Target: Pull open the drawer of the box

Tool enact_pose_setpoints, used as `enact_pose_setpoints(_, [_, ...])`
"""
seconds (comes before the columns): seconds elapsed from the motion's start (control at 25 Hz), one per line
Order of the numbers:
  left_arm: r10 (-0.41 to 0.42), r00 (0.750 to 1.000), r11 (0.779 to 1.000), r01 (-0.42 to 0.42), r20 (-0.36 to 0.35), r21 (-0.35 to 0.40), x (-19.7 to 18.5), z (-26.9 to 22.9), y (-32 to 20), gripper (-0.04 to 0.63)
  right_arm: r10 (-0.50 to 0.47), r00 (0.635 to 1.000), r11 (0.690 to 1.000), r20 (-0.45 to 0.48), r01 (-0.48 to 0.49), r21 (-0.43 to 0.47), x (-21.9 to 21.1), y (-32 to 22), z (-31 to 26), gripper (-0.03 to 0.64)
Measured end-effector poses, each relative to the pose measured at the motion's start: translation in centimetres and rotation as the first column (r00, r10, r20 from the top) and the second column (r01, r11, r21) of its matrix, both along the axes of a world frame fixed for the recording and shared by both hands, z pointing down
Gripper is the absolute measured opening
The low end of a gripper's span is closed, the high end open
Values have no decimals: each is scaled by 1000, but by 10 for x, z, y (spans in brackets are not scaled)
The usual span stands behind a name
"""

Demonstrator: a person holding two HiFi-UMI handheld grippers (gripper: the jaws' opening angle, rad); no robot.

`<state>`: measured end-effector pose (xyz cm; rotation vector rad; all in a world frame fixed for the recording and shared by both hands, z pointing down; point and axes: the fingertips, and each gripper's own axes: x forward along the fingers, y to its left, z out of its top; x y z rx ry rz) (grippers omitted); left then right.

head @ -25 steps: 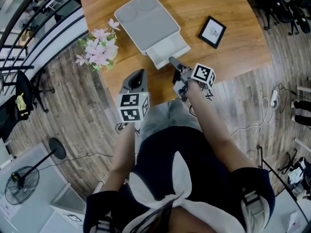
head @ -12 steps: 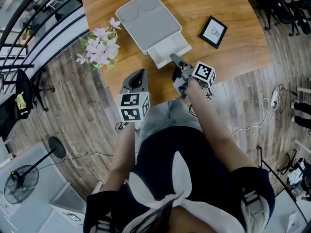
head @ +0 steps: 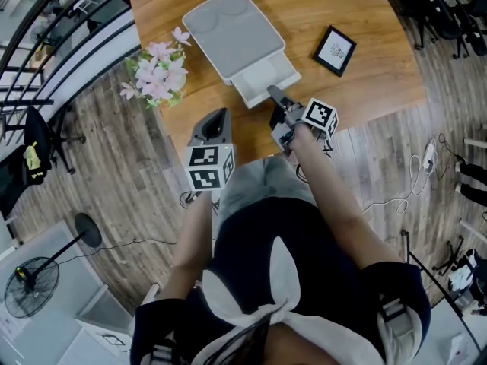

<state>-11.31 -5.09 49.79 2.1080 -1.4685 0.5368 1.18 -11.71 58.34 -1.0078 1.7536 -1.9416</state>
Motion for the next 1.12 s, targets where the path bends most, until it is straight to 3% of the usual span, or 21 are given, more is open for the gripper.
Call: enact_pose_setpoints(1.12, [-2,1000,1000,2,-9,4,2,2,9,18,0,1000,1000,-5,0,-13,6,16,2,167])
